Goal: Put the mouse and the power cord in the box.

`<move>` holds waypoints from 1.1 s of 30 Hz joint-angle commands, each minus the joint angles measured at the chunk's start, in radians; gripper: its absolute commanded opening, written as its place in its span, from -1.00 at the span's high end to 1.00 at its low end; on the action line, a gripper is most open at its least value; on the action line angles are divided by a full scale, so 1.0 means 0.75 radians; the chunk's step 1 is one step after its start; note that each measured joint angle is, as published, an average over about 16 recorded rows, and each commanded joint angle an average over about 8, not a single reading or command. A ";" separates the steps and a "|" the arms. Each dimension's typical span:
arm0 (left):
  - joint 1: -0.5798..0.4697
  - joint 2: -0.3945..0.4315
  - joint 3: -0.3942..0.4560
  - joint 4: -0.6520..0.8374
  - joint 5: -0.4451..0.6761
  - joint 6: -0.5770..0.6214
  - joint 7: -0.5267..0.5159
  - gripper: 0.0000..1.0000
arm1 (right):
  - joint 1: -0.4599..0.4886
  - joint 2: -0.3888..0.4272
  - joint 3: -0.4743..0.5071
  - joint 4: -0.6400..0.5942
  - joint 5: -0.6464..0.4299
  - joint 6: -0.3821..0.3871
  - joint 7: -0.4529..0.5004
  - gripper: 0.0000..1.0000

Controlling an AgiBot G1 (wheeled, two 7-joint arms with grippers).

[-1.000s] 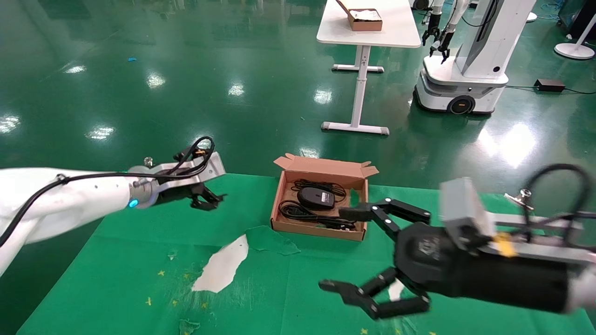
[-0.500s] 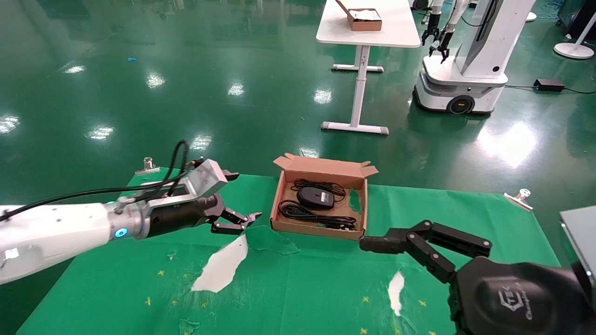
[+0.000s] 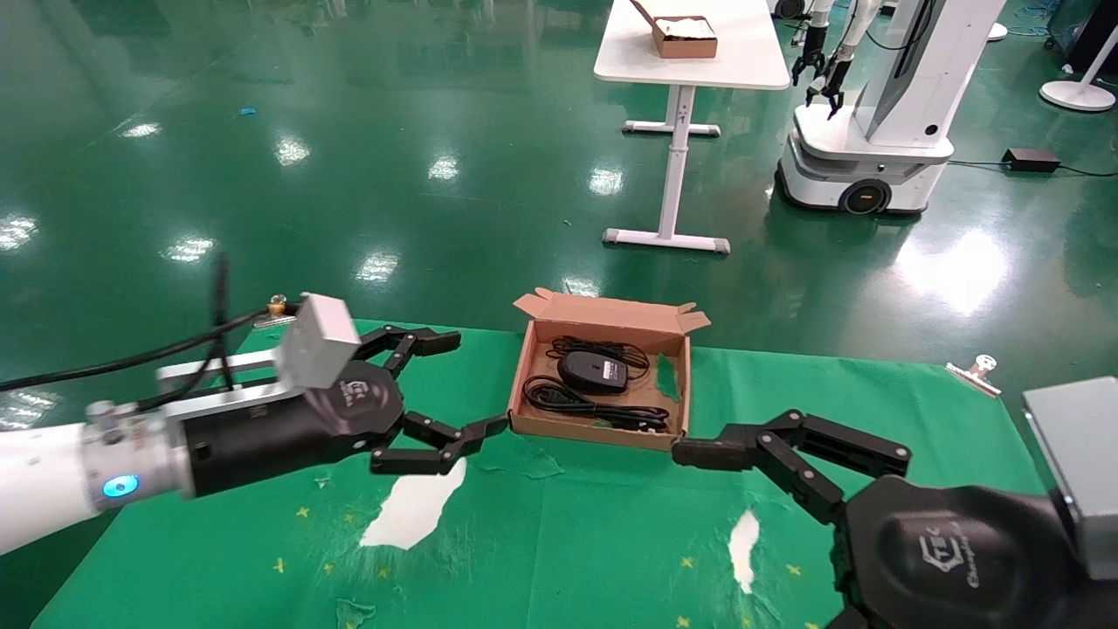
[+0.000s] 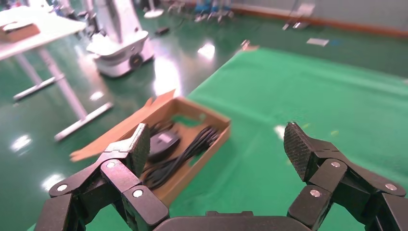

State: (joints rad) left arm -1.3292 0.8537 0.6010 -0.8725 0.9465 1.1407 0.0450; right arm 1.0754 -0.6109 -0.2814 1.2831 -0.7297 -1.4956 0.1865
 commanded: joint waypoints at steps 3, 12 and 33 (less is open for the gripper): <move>0.064 -0.061 -0.080 -0.103 -0.054 0.089 -0.058 -1.00 | 0.000 0.000 0.000 0.000 0.000 0.000 0.000 -1.00; 0.207 -0.197 -0.261 -0.334 -0.175 0.288 -0.189 -1.00 | 0.000 0.001 -0.001 0.000 0.001 0.001 -0.001 -1.00; 0.358 -0.340 -0.453 -0.577 -0.305 0.500 -0.319 -1.00 | -0.001 0.002 -0.002 0.000 0.003 0.001 -0.001 -1.00</move>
State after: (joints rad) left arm -1.0592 0.5970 0.2588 -1.3082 0.7162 1.5184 -0.1955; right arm 1.0749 -0.6096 -0.2827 1.2832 -0.7277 -1.4952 0.1857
